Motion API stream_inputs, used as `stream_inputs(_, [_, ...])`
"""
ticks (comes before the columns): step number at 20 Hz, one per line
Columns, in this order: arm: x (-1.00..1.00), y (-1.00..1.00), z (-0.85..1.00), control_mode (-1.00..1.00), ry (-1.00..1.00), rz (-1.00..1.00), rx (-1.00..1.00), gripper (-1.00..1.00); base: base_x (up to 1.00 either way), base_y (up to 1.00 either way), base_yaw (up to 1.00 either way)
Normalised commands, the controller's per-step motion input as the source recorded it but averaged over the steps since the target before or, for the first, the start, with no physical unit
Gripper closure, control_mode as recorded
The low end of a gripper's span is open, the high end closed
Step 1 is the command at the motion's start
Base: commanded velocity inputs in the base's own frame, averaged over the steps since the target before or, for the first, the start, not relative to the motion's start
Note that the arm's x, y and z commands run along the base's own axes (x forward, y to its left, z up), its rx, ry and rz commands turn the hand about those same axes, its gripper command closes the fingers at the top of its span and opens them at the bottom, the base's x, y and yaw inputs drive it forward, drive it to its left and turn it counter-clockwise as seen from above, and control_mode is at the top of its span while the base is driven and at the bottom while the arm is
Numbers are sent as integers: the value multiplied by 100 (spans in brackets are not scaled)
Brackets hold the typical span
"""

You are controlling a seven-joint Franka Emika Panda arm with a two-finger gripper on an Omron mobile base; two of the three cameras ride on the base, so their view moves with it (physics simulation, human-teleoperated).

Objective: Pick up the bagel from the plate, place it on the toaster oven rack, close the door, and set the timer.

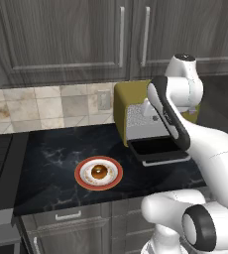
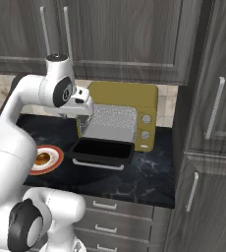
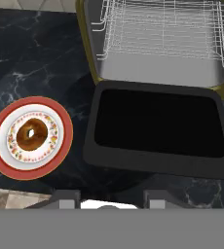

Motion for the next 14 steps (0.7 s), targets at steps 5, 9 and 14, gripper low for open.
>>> stream_inputs(5, [-36, -1, -1, -100, -7, 0, 0, -100, 0, 0, 0])
stream_inputs(9, [-85, -7, -4, -100, -11, -2, 4, -100, 0, 0, 0])
stream_inputs(14, [-53, -25, 0, -100, -17, -9, 11, -100, 0, 0, 0])
